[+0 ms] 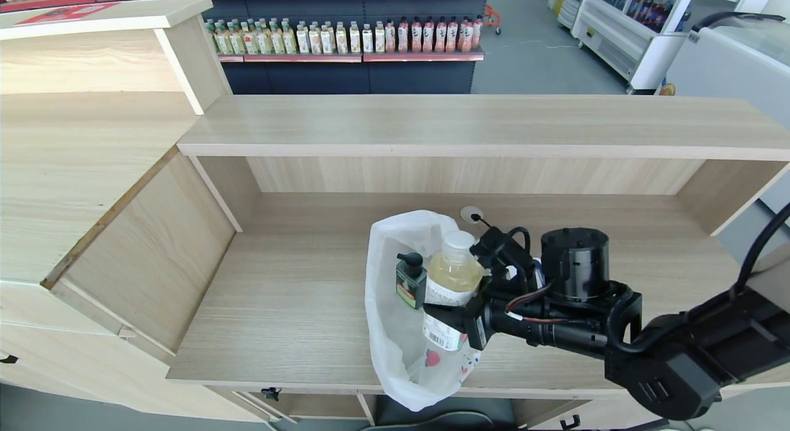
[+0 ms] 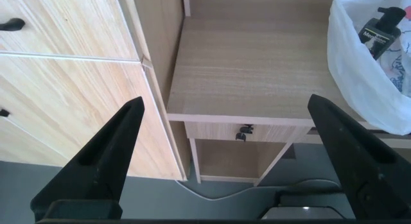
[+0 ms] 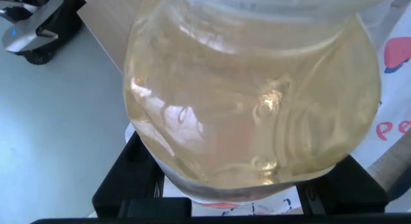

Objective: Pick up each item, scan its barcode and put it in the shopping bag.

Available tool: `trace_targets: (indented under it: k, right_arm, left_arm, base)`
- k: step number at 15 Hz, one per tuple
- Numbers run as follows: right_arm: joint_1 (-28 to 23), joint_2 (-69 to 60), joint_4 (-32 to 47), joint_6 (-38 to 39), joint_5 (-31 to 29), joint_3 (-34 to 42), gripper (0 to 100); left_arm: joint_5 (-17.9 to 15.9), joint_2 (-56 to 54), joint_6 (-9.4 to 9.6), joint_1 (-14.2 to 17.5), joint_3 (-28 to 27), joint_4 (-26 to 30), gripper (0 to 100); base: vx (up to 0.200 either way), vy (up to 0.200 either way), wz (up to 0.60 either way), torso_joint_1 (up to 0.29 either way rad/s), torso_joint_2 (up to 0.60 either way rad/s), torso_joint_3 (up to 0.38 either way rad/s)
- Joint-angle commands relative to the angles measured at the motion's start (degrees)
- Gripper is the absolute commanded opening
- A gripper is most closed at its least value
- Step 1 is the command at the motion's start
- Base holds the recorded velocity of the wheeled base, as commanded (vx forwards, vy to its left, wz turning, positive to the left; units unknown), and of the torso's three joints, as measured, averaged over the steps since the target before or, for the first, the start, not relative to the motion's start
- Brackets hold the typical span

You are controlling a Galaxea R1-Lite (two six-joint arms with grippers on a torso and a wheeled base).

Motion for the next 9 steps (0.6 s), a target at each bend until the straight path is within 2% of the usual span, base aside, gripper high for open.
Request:
trace_targets:
  k: [1,2,5,9]
  right_arm:
    - [0.8,6.0,-5.1,-1.5,0.3,-0.3,0]
    - [0.9,8.8,-8.1,-3.4,0.3,-0.6,0]
    - [0.5,13.4,-9.1,-10.8,0.3,-1.5,0]
    - [1.0,19.3,-13.0,-13.9,0.3,-5.7,0]
  left_arm:
    - [0.0,0.0,0.02,0.0,0.0,0.0,100]
    - [0.0,0.0,0.02,0.0,0.0,0.0,100]
    - [0.0,0.0,0.02,0.0,0.0,0.0,100]
    - [0.0,0.0,0.02,0.0,0.0,0.0,100]
  base:
    - [0.000,0.000,0.00,0.000,0.00,0.000]
    - [0.000,0.000,0.00,0.000,0.00,0.000]
    - [0.000,0.000,0.00,0.000,0.00,0.000]
    - [0.000,0.000,0.00,0.000,0.00,0.000]
